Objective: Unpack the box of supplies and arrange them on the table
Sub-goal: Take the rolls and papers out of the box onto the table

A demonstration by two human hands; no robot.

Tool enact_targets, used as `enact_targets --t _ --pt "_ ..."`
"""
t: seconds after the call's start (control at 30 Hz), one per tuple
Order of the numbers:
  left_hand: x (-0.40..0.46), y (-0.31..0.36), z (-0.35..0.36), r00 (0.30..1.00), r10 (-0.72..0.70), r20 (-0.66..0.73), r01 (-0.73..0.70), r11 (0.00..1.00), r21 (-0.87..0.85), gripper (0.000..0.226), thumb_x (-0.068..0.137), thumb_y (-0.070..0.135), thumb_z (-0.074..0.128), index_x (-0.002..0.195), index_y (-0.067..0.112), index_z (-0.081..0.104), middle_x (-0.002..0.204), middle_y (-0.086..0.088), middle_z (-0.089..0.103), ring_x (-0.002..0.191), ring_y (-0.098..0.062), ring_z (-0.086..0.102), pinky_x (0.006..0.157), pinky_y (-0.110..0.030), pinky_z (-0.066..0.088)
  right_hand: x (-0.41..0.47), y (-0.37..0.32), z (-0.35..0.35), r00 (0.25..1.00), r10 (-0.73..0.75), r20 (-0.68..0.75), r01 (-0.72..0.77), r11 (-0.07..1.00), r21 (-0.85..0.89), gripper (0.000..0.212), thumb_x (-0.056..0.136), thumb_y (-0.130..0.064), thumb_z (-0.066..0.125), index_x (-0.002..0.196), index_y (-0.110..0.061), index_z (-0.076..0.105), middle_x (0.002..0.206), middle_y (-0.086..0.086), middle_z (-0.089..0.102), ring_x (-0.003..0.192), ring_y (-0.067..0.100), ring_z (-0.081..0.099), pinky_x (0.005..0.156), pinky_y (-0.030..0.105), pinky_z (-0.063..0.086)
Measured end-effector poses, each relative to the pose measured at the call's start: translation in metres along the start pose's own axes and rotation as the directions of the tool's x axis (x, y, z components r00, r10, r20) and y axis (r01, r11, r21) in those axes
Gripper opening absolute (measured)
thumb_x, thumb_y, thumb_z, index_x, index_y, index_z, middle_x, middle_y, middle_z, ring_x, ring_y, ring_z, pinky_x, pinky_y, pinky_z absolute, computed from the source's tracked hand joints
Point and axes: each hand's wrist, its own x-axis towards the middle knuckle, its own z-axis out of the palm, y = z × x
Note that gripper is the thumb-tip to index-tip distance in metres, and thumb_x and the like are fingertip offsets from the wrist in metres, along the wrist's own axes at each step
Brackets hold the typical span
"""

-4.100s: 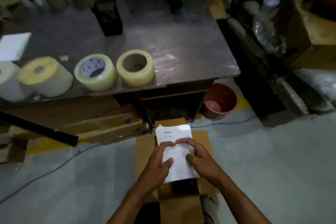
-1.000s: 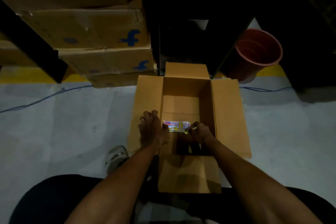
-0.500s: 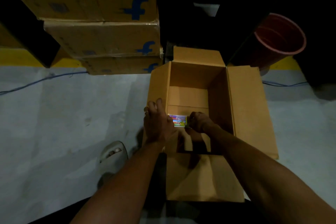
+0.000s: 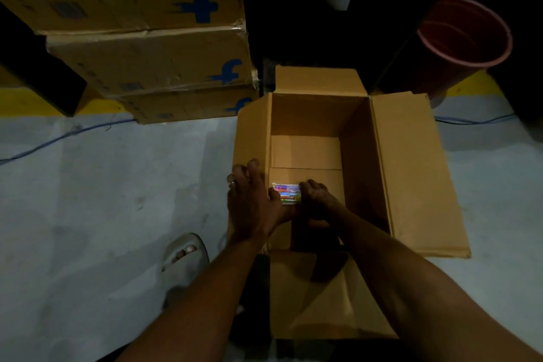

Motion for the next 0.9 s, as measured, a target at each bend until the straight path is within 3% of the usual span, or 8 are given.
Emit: enact_targets --t 0.17,0.37,0.57,0.7,0.77,0.83,0.9 --pt "0.002 -0.003 0.002 0.999 0.031 -0.012 -0.030 0.999 0.035 0.071 0.079 0.037 0.071 0.136 0.017 0.033 0.132 -0.014 0.041 0.112 -0.030 0.050 0.082 -0.040 0.055 -0.001 0.006 0.006 0.998 -0.004 -0.064 0.003 1.000 -0.017 0.080 0.075 -0.038 0.077 0.141 -0.020 0.034 0.143 0.009 0.038 0.133 0.032 0.035 0.108 0.049 0.037" --pt "0.001 0.000 0.003 1.000 0.018 -0.011 -0.018 0.999 0.031 0.073 0.077 0.036 0.074 0.136 0.013 0.038 0.129 -0.015 0.045 0.111 -0.031 0.052 0.082 -0.043 0.056 0.005 -0.005 -0.005 0.989 0.117 -0.092 -0.138 0.955 -0.263 0.062 0.086 -0.038 0.064 0.138 -0.015 0.040 0.142 0.016 0.039 0.129 0.037 0.031 0.102 0.053 0.034" --pt "0.002 -0.002 0.001 0.999 0.044 -0.005 -0.043 0.998 0.041 0.070 0.079 0.037 0.071 0.136 0.013 0.038 0.128 -0.014 0.045 0.112 -0.030 0.051 0.082 -0.039 0.055 0.002 -0.005 -0.024 0.993 0.105 -0.061 -0.120 0.932 -0.343 0.054 0.081 -0.041 0.070 0.130 -0.024 0.054 0.140 0.011 0.040 0.131 0.036 0.029 0.103 0.055 0.028" --pt "-0.002 0.000 -0.011 0.996 0.094 0.010 -0.094 0.988 0.121 0.072 0.078 0.043 0.069 0.137 0.014 0.039 0.127 -0.013 0.046 0.110 -0.028 0.051 0.079 -0.036 0.053 -0.017 -0.005 -0.046 0.989 0.095 -0.110 -0.113 0.978 -0.176 0.048 0.082 -0.037 0.070 0.126 -0.021 0.056 0.133 0.011 0.043 0.126 0.034 0.036 0.101 0.051 0.036" --pt "-0.003 -0.001 -0.020 0.992 0.116 0.049 -0.121 0.986 0.118 0.072 0.079 0.043 0.069 0.137 0.016 0.038 0.128 -0.012 0.043 0.112 -0.029 0.050 0.080 -0.038 0.053 -0.031 -0.005 -0.062 0.988 0.079 -0.136 -0.079 0.997 0.009 0.043 0.076 -0.029 0.076 0.115 -0.017 0.061 0.122 0.010 0.054 0.110 0.029 0.053 0.084 0.033 0.047" --pt "-0.005 -0.001 -0.031 0.988 0.092 0.121 -0.102 0.992 0.079 0.069 0.079 0.044 0.068 0.136 0.019 0.036 0.129 -0.010 0.039 0.114 -0.030 0.047 0.084 -0.040 0.051 -0.048 -0.005 -0.081 0.991 0.077 -0.107 -0.060 0.986 0.153 0.039 0.079 -0.022 0.075 0.114 -0.011 0.063 0.116 0.013 0.065 0.102 0.028 0.062 0.071 0.024 0.042" --pt "-0.008 0.003 -0.045 0.982 0.055 0.180 -0.061 0.998 0.029 0.065 0.079 0.043 0.067 0.133 0.024 0.036 0.129 -0.008 0.037 0.117 -0.030 0.044 0.087 -0.041 0.048 -0.066 -0.007 -0.102 0.993 0.098 -0.072 -0.079 0.971 0.228 0.042 0.084 -0.020 0.070 0.123 -0.006 0.060 0.123 0.017 0.063 0.109 0.029 0.061 0.081 0.027 0.045"
